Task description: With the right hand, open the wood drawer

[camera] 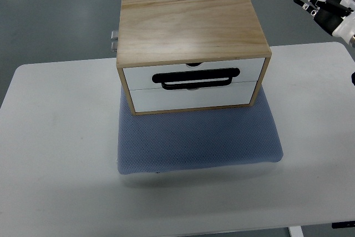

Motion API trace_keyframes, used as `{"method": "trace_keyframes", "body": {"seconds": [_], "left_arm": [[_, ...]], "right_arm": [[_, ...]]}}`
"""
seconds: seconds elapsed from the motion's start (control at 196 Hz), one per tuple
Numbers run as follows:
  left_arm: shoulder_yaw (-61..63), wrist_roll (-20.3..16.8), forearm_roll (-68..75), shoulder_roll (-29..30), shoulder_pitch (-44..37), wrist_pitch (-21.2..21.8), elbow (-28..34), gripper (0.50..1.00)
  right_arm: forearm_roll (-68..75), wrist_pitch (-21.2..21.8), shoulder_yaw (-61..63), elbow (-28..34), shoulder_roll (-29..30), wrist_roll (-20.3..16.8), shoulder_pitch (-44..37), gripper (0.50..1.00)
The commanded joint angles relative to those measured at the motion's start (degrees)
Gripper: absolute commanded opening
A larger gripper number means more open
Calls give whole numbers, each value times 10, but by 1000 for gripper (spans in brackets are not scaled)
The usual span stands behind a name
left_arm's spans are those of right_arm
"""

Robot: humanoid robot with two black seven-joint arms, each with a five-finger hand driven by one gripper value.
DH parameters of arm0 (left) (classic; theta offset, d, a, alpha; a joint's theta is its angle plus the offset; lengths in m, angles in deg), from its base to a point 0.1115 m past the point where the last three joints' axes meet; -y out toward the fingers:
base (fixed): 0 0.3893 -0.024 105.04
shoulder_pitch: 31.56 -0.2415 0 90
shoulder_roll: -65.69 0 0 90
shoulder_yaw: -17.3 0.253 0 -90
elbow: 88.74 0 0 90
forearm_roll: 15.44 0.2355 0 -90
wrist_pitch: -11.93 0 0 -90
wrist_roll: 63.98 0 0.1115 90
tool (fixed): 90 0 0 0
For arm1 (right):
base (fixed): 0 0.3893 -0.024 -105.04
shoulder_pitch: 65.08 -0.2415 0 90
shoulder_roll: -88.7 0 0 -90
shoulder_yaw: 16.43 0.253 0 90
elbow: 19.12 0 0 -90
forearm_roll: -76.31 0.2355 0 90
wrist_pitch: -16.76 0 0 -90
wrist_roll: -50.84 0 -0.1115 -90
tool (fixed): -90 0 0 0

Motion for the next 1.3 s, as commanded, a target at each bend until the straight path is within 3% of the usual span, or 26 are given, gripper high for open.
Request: {"method": "trace_keyframes", "body": {"seconds": [0.0,0.082,0.225,0.317,0.577,0.781,0.96,1.226,1.231,1.297], "left_arm": [[0,0,0,0,0,0,1,1000],[0,0,0,0,0,0,1,1000],[0,0,0,0,0,0,1,1000],[0,0,0,0,0,0,0,1000],[0,0,0,0,0,0,0,1000],[0,0,0,0,0,0,0,1000],[0,0,0,0,0,0,0,1000],[0,0,0,0,0,0,1,1000],[0,0,0,0,0,0,0,1000],[0,0,0,0,0,0,0,1000]], "right_arm": [[-3,18,-1,0,-4,-13,-14,944],[-3,34,-1,2,-5,-38,-28,944],[0,50,-32,16,-46,-39,-50,944],[4,69,-108,21,-76,-33,-94,944],[105,69,-359,34,-132,-12,-232,944],[121,69,-553,112,-176,15,-346,944],[122,69,-658,190,-198,16,-432,944],[121,69,-750,284,-198,16,-522,944],[121,69,-789,310,-196,16,-556,944],[121,69,-823,332,-193,16,-586,944]]}}
